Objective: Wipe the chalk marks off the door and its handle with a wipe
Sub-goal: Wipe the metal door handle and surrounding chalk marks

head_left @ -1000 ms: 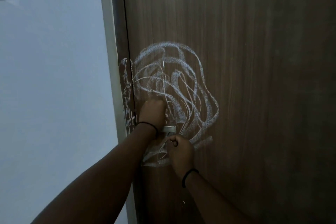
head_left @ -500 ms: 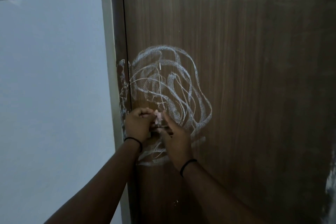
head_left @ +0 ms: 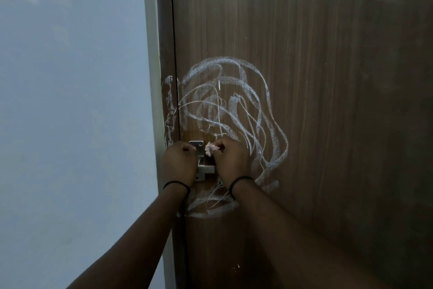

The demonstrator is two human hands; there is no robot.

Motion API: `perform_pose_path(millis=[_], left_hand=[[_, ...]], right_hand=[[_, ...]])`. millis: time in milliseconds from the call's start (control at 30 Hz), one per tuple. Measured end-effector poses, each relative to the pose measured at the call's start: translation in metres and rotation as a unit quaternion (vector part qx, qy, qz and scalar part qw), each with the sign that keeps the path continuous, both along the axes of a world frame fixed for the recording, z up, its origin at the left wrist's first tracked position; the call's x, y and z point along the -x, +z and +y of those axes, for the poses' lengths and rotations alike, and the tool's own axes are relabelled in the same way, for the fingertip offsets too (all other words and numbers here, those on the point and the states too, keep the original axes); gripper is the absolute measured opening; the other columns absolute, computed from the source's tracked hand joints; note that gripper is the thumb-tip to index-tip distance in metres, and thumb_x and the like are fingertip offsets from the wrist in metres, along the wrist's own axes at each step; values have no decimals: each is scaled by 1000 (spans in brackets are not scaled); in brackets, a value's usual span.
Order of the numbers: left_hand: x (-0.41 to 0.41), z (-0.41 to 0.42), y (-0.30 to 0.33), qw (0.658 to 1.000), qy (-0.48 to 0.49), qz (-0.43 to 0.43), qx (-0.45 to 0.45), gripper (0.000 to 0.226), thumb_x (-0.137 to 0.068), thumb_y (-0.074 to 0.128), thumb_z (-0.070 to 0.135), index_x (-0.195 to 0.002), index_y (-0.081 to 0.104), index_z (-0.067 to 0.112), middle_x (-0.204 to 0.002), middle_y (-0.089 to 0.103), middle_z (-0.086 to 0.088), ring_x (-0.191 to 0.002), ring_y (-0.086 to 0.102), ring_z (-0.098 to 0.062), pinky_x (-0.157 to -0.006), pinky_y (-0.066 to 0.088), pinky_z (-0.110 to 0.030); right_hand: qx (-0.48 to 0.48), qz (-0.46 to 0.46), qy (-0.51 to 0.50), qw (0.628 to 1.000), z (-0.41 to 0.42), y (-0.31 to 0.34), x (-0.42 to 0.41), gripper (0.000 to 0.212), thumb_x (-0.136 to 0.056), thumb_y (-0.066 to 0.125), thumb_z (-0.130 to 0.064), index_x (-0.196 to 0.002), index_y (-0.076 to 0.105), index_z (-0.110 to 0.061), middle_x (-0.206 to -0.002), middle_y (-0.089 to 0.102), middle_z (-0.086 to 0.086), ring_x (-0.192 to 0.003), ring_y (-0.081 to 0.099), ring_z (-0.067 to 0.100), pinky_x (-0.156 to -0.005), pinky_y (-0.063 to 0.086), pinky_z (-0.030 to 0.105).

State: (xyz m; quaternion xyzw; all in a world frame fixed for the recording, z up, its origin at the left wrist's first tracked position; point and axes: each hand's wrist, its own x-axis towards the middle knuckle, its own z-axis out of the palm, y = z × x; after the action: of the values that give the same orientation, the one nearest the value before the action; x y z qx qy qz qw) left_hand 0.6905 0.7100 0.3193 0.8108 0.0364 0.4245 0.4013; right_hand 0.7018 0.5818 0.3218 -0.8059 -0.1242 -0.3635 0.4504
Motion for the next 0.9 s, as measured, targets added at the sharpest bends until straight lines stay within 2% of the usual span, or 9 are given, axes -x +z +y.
perform_pose_path(millis=[100,200,267,433,533,600,667,800,900], left_hand=[[-9,1,-3,999,26,25,-7,12,-87,62,16,-90,68,26,-90,68,6,-74,53,-10,-58,35,-20],[-15,3,-1,999,37,30,9,21,-86,67,14,-78,59,32,-80,63,11,-70,53,-8,-53,31,-17],[-17,4,-1,999,38,26,18,24,-83,71,13,-72,58,30,-71,56,15,-68,55,-8,-54,33,-20],[-17,5,-1,999,40,27,23,30,-83,75,16,-66,54,30,-66,53,16,-64,51,-4,-52,32,-18],[-17,6,2,998,34,40,26,31,-81,77,19,-66,53,31,-69,54,14,-69,54,-9,-53,33,-19],[-17,7,1,998,26,42,32,30,-80,78,20,-68,53,30,-72,57,11,-71,55,-12,-52,31,-17],[-17,8,-1,999,19,38,34,28,-80,77,19,-70,54,30,-73,58,11,-72,57,-12,-52,31,-15],[-17,7,-3,999,22,34,36,28,-80,77,19,-70,53,31,-73,58,13,-72,58,-11,-54,35,-19],[-16,8,-1,998,22,34,41,25,-79,78,19,-72,57,29,-74,60,11,-75,61,-14,-63,41,-24]], right_hand=[[46,12,-16,999,10,5,-12,10,-89,68,-16,-80,71,-18,-95,67,1,-81,61,16,-69,50,29],[78,12,-33,996,14,7,-18,18,-86,65,-9,-75,72,-22,-92,71,0,-80,65,20,-64,45,25],[108,23,-46,993,13,6,-20,17,-85,64,-10,-77,76,-21,-89,74,0,-79,67,21,-63,48,26],[107,142,-5,984,3,9,-28,15,-81,77,-15,-67,75,-21,-77,74,-2,-76,68,15,-70,56,28],[26,139,19,990,-4,12,-27,20,-76,82,-11,-62,73,-21,-70,71,-8,-75,68,10,-71,57,29],[-40,111,31,993,-10,3,-21,26,-75,82,-9,-59,69,-25,-66,67,-16,-69,64,1,-64,52,22],[-113,92,41,988,-21,-11,-15,21,-75,82,-11,-65,71,-26,-70,69,-15,-69,64,1,-60,50,18],[-366,93,61,924,-42,-48,-8,13,-79,80,-9,-78,73,-21,-84,76,3,-75,70,15,-61,54,25],[-387,114,86,911,-32,-82,-2,6,-83,77,-13,-84,73,-17,-78,76,2,-75,70,17,-62,55,28]])
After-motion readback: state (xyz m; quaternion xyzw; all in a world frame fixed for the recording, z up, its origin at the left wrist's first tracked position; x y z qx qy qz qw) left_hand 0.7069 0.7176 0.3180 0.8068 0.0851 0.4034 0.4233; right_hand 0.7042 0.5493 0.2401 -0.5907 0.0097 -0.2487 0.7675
